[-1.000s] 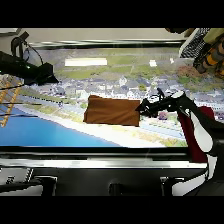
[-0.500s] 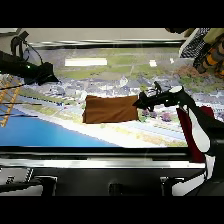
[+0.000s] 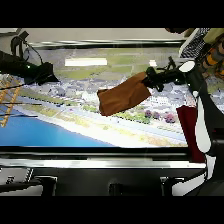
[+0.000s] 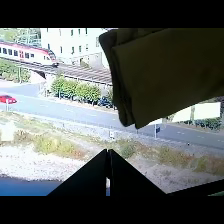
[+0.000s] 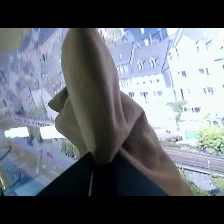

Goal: Fold the clothes and pants, and hang the long-sleeved shirts on hangers.

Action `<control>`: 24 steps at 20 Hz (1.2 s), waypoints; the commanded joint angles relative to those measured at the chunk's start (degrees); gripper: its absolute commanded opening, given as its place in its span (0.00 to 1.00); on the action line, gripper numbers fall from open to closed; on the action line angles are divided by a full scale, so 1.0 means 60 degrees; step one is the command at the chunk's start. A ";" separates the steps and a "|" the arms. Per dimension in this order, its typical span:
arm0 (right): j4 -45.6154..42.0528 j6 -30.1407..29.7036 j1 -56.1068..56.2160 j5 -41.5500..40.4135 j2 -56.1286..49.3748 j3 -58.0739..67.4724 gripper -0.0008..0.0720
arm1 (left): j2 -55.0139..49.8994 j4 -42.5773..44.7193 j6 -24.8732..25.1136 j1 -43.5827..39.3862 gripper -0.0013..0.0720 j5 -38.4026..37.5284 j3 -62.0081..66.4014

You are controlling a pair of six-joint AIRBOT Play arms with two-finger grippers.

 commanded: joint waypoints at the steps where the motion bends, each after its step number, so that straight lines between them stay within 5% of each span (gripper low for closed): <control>1: -0.1257 0.1599 -0.0557 -0.0350 0.0007 0.0973 0.06 | -0.0007 0.0004 0.0007 -0.0004 0.04 0.0000 0.0000; 12: -0.3184 0.3402 -0.3370 -0.0306 0.0113 0.2408 0.06 | -0.0007 0.0007 0.0222 -0.0004 0.04 0.0004 0.0000; 16: -0.5195 0.4969 -0.3901 0.0648 0.0681 0.2408 0.06 | -0.0022 0.0007 0.0226 -0.0004 0.04 0.0004 0.0000; 24: -0.7053 0.5992 -0.4000 0.2521 0.1880 0.2408 0.06 | -0.0087 0.0004 0.0226 -0.0004 0.04 0.0000 -0.0011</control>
